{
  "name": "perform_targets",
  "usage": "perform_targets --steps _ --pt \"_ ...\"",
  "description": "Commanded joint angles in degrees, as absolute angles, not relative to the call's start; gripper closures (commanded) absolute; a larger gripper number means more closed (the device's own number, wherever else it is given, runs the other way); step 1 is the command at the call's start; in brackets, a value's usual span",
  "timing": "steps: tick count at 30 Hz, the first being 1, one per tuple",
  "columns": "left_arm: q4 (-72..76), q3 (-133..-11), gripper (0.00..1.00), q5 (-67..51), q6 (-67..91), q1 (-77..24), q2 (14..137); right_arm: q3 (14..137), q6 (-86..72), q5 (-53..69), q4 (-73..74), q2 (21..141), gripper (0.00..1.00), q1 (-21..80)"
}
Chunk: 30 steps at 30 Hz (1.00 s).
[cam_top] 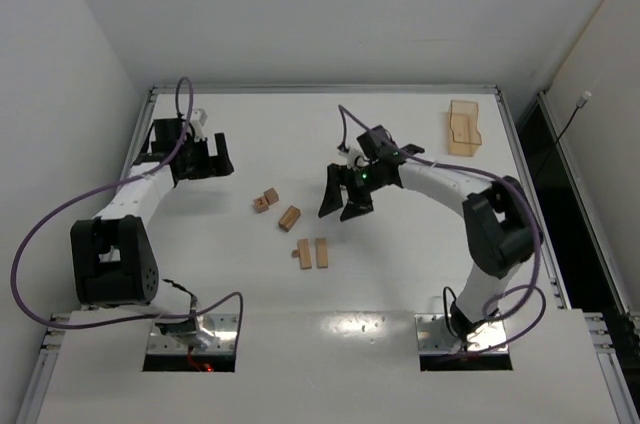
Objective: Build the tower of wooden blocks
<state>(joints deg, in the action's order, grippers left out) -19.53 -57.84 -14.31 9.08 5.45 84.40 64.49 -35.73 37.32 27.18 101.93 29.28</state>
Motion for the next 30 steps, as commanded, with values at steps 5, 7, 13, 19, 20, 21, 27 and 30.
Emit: perform_targets --steps 5,7,13,19,20,21,27,30 --pt "-15.56 -50.99 0.0 0.07 10.54 -7.87 72.63 73.9 -20.4 14.0 36.82 94.22 0.28 38.31" --pt "-16.69 -49.4 0.0 2.45 10.55 -11.67 69.45 75.49 -16.55 4.54 39.8 94.22 0.28 41.12" --pt "-24.07 -48.6 0.0 4.22 11.43 -21.61 62.15 73.75 -12.74 -10.87 39.81 91.59 0.31 38.68" --pt "-29.0 -51.14 0.0 -0.88 8.61 -28.3 60.91 68.91 -0.47 -0.38 37.88 85.79 0.35 34.72" --pt "-29.87 -51.94 0.0 0.69 8.61 -28.3 60.91 68.91 4.78 2.0 37.18 84.91 0.35 34.19" --pt "-30.4 -51.94 0.0 2.18 8.61 -28.3 61.6 68.21 7.7 7.5 37.18 84.03 0.35 34.19" --pt "-32.34 -53.79 0.0 -5.07 7.03 -23.05 61.61 66.97 36.26 27.57 40.15 77.35 0.29 34.55" --pt "-32.96 -53.79 0.0 -10.08 6.24 -19.53 61.61 63.75 62.86 39.61 45.95 72.54 0.29 32.18"
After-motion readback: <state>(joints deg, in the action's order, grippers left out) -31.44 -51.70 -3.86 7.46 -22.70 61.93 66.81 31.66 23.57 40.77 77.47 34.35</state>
